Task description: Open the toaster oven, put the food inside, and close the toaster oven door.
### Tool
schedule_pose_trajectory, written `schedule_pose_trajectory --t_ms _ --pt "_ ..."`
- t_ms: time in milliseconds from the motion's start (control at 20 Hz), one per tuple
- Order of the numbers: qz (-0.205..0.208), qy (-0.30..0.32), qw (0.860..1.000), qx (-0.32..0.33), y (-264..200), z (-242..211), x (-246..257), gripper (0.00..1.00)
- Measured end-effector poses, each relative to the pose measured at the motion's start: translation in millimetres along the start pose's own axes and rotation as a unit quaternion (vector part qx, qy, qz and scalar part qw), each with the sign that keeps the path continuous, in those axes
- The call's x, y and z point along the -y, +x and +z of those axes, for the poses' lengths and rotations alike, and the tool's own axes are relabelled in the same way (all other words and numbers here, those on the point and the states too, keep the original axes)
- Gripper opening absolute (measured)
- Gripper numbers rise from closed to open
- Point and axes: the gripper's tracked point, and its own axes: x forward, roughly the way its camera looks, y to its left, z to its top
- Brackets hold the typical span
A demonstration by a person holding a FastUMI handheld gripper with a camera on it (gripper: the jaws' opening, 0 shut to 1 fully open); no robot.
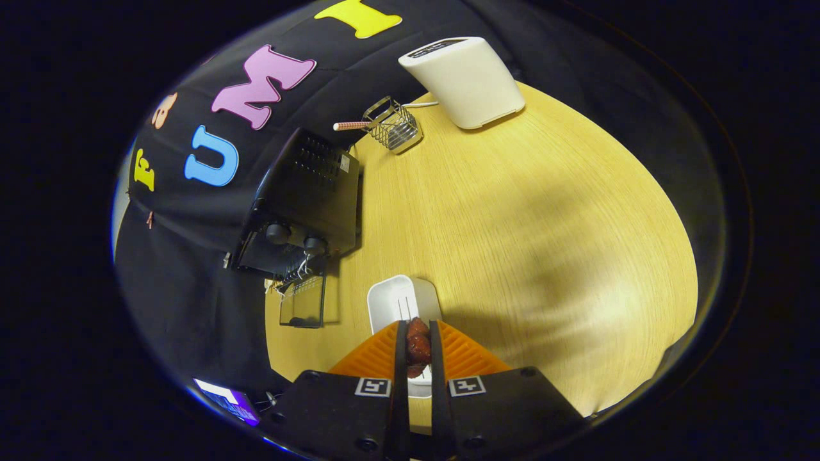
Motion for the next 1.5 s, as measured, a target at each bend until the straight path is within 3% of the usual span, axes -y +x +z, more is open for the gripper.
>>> schedule_pose_trajectory --t_ms 450,800,1500 --pt "-0.010 -0.003 0.998 0.063 -41 12 -22 0.14" --pt "-0.001 -0.008 0.993 0.120 -54 -3 -87 0.14" --pt "0.094 0.001 0.974 0.205 21 -24 -251 0.14"
